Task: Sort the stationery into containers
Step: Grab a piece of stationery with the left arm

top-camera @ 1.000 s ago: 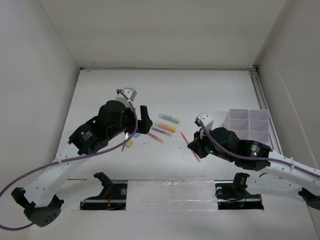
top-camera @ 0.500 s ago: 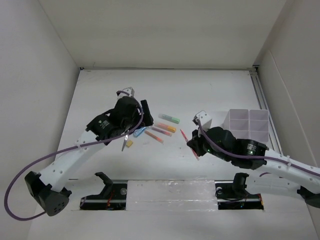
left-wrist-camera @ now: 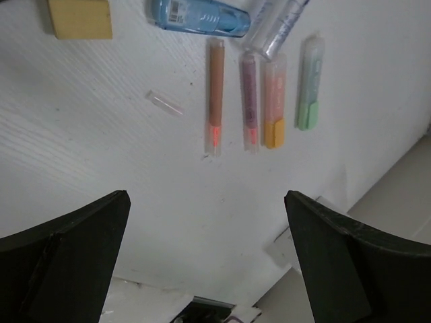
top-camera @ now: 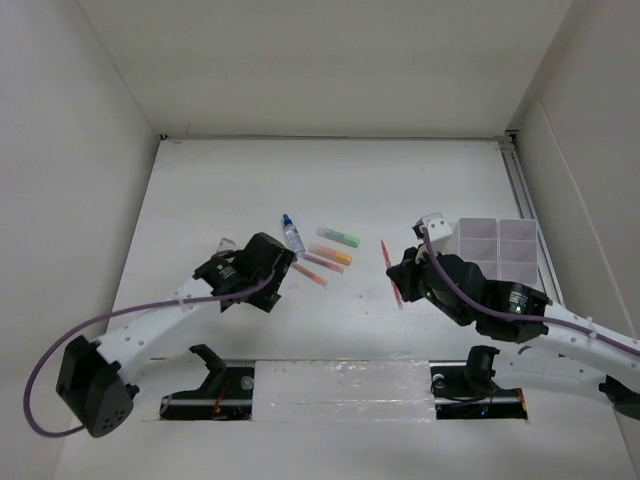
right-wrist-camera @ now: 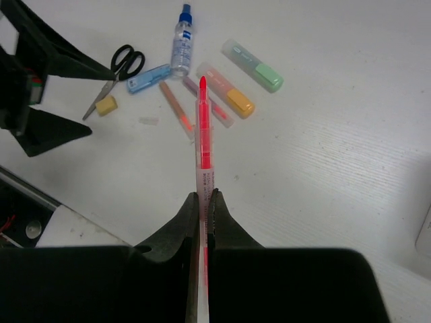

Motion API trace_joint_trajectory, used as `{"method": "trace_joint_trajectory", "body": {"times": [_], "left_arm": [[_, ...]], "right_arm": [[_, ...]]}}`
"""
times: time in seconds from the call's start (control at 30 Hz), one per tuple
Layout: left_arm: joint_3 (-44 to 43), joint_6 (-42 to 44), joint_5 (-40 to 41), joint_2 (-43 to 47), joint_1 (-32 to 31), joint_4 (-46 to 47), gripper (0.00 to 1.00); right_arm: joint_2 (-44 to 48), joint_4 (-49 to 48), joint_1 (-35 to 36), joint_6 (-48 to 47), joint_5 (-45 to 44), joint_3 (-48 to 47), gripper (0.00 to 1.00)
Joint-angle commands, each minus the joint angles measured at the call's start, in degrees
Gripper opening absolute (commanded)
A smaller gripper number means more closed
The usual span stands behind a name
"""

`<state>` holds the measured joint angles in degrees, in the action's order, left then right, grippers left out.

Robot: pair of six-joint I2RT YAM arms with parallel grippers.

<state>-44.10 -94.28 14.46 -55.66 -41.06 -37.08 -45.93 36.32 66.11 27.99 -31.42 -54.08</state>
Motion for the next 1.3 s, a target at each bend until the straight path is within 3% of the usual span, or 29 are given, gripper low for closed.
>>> {"method": "trace_joint_trajectory", "body": {"times": [0.0, 0.07, 0.2, 0.37, 0.53, 0.8, 0.93, 1.27], "left_arm": [[-0.4, -10.0, -2.1, -6.7, -0.9, 3.9, 0.99], [0.7, -10.7, -2.2, -8.1, -0.9, 5.0, 0.99], [1.9, -13.1, 0.2, -10.1, -0.2, 6.1, 0.86], [1.8, -13.6, 0.7, -13.2, 0.6, 6.7, 0.82], [1.3, -14.8, 0.7, -18.4, 0.6, 7.4, 0.72], [0.7, -14.8, 0.2, -23.3, 1.2, 8.6, 0.69], [0.2, -15.8, 0.2, -24.4, 1.2, 8.6, 0.59], [-1.0, -14.4, -0.9, -28.0, 3.4, 9.1, 0.54]], "right_arm": [[0.0, -3.4, 0.6, 1.2, -2.2, -1.5, 0.00], [0.6, -4.1, 0.6, 1.2, -1.5, -0.9, 0.00], [1.7, -5.5, 0.6, 0.7, 0.3, -0.1, 0.00], [3.4, -5.5, 0.6, -0.4, 0.8, 1.1, 0.00], [3.9, -6.6, 0.6, -1.0, 1.4, 1.7, 0.00], [5.0, -7.8, 0.6, -1.6, 2.8, 2.8, 0.00], [5.0, -7.8, 0.6, -1.6, 3.9, 3.4, 0.00], [6.6, -8.4, 0.6, -2.1, 5.1, 2.8, 0.00]]}}
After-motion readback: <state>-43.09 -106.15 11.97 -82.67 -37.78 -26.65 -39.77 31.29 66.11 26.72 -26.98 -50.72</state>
